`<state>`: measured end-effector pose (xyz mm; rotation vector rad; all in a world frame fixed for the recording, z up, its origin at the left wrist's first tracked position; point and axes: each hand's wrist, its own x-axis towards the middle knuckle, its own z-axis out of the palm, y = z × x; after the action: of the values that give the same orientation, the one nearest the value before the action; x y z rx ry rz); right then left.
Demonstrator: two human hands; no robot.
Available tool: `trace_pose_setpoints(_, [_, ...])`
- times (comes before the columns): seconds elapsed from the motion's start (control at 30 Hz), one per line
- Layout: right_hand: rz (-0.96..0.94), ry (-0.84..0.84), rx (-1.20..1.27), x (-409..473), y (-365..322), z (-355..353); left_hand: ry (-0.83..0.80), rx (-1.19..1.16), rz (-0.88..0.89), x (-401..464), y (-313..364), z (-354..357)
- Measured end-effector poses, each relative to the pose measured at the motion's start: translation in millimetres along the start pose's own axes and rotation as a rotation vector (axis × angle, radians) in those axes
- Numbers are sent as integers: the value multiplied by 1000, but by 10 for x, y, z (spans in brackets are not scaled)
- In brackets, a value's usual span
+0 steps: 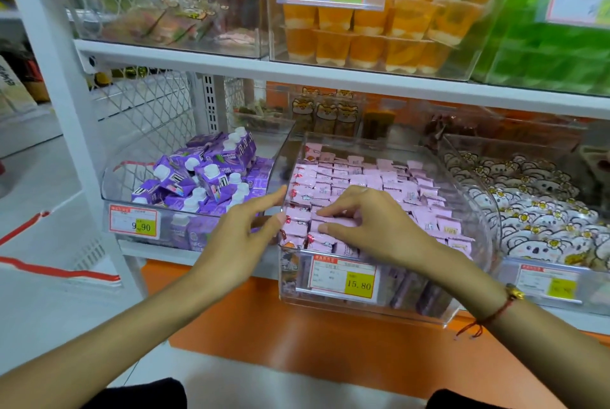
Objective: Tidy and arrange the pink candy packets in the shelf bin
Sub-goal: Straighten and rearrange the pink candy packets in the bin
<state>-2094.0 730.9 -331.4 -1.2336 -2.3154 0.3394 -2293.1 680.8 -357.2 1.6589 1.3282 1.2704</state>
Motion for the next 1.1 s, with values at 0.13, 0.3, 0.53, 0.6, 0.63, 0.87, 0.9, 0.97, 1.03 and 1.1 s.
trace_pose_setpoints(0.13, [42, 22, 33, 14, -21, 29, -40, -13, -5, -8, 21, -20])
trace_pose_setpoints(0.3, [76, 84, 95, 91, -75, 85, -20, 24, -39, -9, 62, -52])
trace_pose_setpoints(0.53, [-105, 316, -114, 71, -148, 80, 178, 166, 101, 20, 177, -58])
trace_pose_setpoints(0.6, [-115, 474, 52, 89, -210, -40, 200, 160, 167, 25, 226, -65])
trace_pose_setpoints(0.63, [-121, 558, 132, 87, -253, -110, 204, 157, 207, 23, 254, -66])
trace_pose_setpoints(0.87, [152, 662, 756, -83, -353, -329, -22, 201, 463, -46, 416, -7])
trace_pose_setpoints(0.9, [219, 604, 860, -99, -362, -311, -10, 210, 474, -49, 425, 20])
trace_pose_setpoints(0.97, [322, 488, 1035, -121, -375, -283, 44, 184, 481, -56, 450, 55])
trace_pose_setpoints(1.03, [391, 394, 1130, -130, -359, -291, 82, 101, 424, -58, 484, 62])
trace_pose_setpoints(1.1, [423, 316, 1075, -132, -314, -311, 78, -125, 241, -32, 507, 40])
